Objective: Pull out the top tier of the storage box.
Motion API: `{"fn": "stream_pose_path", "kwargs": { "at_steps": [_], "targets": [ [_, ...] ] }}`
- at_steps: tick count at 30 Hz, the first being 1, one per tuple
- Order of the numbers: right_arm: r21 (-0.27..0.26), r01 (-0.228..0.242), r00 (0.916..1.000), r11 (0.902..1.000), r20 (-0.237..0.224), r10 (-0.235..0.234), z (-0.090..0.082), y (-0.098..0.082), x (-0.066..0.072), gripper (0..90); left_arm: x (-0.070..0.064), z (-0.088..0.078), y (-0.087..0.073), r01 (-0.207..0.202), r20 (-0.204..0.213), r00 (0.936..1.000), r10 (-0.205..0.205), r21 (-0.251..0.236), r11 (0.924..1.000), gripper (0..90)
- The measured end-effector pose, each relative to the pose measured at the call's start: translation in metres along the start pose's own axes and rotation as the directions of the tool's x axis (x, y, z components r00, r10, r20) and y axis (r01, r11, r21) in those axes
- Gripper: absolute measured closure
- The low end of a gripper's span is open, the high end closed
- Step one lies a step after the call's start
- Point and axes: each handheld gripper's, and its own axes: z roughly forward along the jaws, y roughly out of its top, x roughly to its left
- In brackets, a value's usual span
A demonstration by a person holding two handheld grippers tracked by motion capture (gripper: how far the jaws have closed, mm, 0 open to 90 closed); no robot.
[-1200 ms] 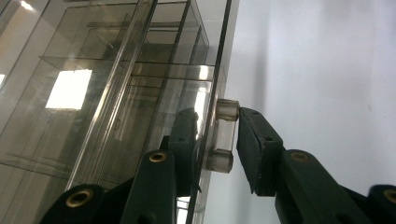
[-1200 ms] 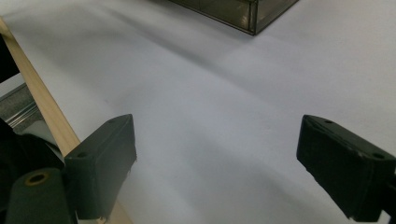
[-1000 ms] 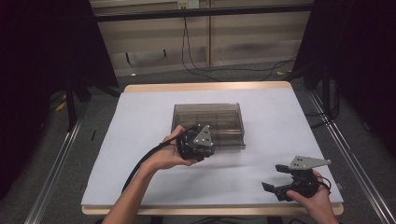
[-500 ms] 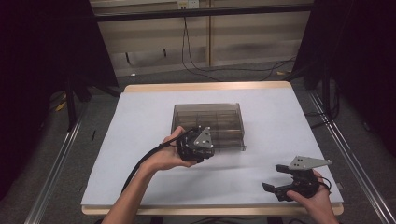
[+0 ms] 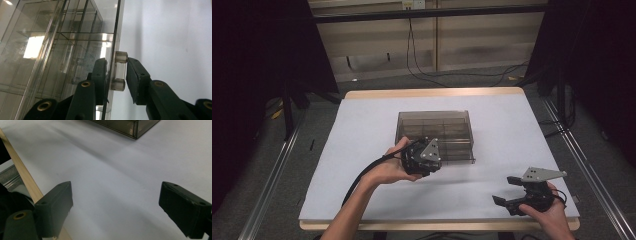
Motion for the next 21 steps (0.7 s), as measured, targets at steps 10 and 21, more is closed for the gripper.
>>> {"fn": "stream_pose_path", "kwargs": {
  "at_steps": [10,21],
  "targets": [
    [0.0,0.0,1.0,1.0,-0.001,0.0,-0.0001,-0.0001,0.0,12.0,-0.0036,-0.0019,0.0028,-0.034,0.01,0.9994,0.033,0.034,0.9988,70.2],
    [0.001,0.001,1.0,1.0,-0.001,-0.001,0.0,0.0,0.0,12.0,-0.0059,-0.0032,0.0031,-0.035,0.025,0.9991,0.034,0.041,0.9985,70.5]
  ]
}}
